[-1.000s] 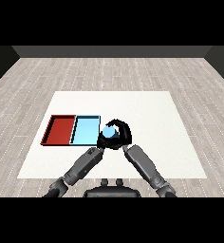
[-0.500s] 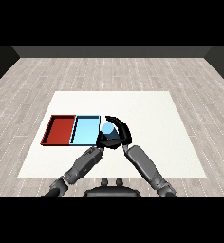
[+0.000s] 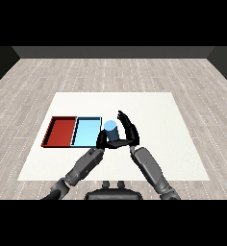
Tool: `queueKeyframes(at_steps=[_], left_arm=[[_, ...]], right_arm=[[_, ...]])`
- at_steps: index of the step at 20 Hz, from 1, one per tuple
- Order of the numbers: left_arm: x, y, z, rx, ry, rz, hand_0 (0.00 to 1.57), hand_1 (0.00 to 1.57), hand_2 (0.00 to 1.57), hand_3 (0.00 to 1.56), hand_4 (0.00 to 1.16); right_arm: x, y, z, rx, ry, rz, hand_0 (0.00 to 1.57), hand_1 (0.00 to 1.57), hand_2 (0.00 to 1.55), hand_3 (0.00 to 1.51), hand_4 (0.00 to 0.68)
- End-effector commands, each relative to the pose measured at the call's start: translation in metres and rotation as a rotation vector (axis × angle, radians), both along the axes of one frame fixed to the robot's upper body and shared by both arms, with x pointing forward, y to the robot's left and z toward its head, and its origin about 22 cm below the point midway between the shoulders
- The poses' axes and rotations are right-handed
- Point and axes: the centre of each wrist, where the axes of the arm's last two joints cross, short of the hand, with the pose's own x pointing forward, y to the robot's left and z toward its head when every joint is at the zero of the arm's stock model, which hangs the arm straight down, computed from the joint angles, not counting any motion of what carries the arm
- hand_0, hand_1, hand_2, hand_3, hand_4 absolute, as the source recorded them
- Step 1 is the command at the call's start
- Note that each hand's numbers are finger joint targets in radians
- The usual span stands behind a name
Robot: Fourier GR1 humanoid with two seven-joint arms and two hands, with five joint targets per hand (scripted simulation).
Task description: Pick the blue can and put it in the blue box
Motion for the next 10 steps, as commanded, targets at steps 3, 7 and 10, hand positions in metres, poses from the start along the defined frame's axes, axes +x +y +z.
queueKeyframes(at_steps=[3,7,10], left_arm=[[0.011,-0.003,0.014,0.049,-0.011,0.064,1.57,1.57,1.57,1.53,1.15],[0.02,0.037,0.009,0.103,-0.036,0.104,1.57,1.57,1.57,1.53,1.15],[0.033,0.061,0.008,0.17,-0.024,0.142,1.57,1.57,1.57,1.52,1.15]], right_arm=[[-0.017,-0.044,-0.011,0.083,-0.064,-0.051,0.0,0.0,0.0,0.0,0.0],[-0.029,-0.071,0.004,0.226,-0.068,-0.139,0.0,0.0,0.0,0.0,0.0],[-0.017,-0.083,-0.006,0.255,-0.051,-0.189,0.0,0.0,0.0,0.0,0.0]])
